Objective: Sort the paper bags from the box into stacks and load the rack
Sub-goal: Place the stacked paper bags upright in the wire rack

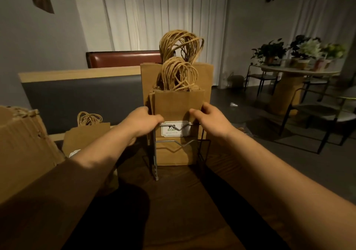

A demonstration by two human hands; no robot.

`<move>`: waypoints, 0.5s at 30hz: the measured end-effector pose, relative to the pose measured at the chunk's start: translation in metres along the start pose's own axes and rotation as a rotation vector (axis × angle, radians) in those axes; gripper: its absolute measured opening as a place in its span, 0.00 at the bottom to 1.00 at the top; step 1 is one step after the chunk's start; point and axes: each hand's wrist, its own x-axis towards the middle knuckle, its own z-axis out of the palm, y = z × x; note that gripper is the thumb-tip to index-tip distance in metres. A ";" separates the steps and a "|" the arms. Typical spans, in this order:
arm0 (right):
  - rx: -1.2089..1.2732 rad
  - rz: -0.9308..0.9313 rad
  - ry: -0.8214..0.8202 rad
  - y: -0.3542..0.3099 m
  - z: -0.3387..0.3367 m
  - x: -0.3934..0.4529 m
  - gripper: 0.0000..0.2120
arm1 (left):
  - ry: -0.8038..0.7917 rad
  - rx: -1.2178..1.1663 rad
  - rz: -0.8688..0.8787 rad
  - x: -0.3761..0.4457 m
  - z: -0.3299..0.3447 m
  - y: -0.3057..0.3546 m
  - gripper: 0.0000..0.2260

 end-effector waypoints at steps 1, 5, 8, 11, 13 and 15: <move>0.024 0.005 0.005 -0.005 0.004 0.001 0.17 | -0.006 -0.135 0.003 -0.005 0.002 0.005 0.24; 0.204 0.066 0.030 -0.020 0.013 0.004 0.30 | -0.059 -0.520 -0.025 -0.022 0.015 0.016 0.15; 0.400 0.105 0.031 -0.023 0.015 0.006 0.36 | -0.037 -0.684 0.024 -0.027 0.018 0.019 0.14; 0.411 0.101 0.077 -0.027 0.018 0.004 0.41 | -0.028 -0.679 0.049 -0.023 0.021 0.023 0.40; 0.425 0.120 0.067 -0.027 0.018 0.005 0.41 | -0.036 -0.690 0.080 -0.024 0.020 0.024 0.41; 0.425 0.127 0.058 -0.027 0.016 0.005 0.41 | -0.055 -0.687 0.095 -0.031 0.019 0.028 0.42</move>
